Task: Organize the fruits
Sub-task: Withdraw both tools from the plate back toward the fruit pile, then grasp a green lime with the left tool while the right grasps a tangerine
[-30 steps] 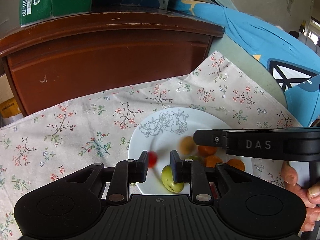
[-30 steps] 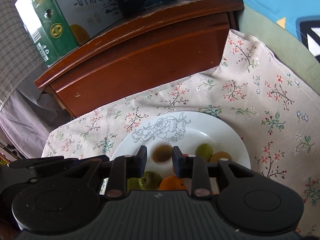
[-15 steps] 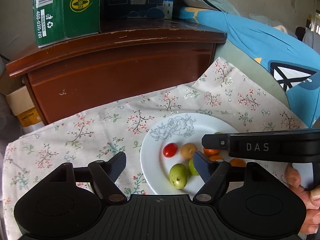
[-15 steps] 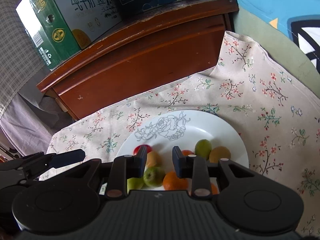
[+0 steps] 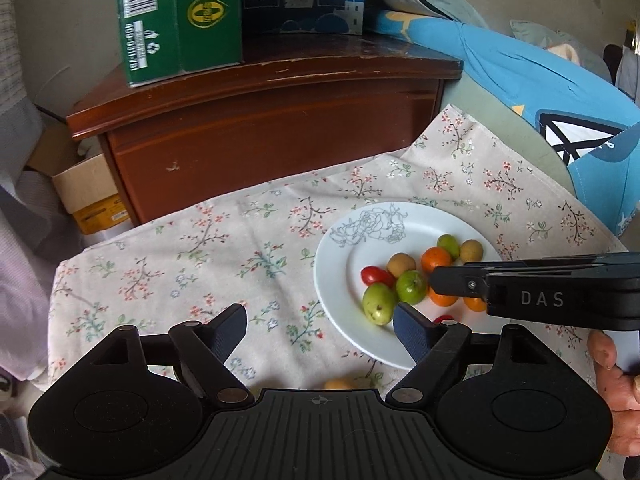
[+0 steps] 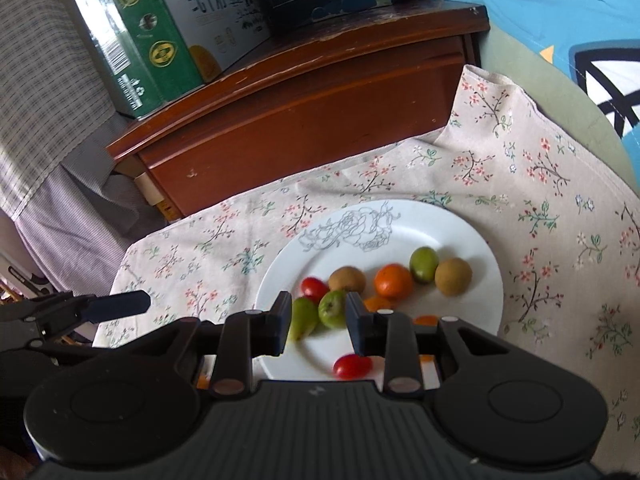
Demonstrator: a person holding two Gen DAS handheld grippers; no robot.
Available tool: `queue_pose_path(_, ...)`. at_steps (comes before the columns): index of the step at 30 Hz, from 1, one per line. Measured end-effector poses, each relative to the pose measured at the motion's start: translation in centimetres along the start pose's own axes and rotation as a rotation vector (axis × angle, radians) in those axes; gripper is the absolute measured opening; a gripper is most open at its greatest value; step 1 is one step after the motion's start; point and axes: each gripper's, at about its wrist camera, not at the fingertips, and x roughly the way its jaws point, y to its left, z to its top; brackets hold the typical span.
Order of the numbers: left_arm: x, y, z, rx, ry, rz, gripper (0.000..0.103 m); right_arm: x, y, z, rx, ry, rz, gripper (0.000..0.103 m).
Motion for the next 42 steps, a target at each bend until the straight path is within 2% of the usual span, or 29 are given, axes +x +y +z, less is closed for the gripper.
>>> queue_pose_path(3,-1.2,0.9,-0.4,-0.025,-0.011,0.013,0.088,-0.6,0.4,-0.6,-0.006,0.0,0.008,0.031)
queue_pose_path(11,-3.5,3.6,-1.3,-0.091,-0.029,0.05,0.088,-1.8,2.0,-2.3,-0.04,0.004,0.032,0.031)
queue_pose_path(18,-4.5,5.7,-2.2,-0.16,-0.021,0.083,0.088,-1.8,3.6,-4.6,-0.064,0.049,0.075,0.031)
queue_pose_path(28,-3.5,8.1,-3.6,-0.249,0.034,0.127,0.088,0.1,6.0,-7.2,-0.136,0.121,0.145,0.031)
queue_pose_path(34,-2.0,8.9,-4.0,-0.314,0.074,0.163,0.088,1.6,6.7,-7.9,-0.142,0.141,0.145,0.031)
queue_pose_path(42,-0.3,8.7,-4.4,-0.345,0.103,0.141,0.087,2.9,7.2,-8.4,-0.172,0.152,0.139,0.032)
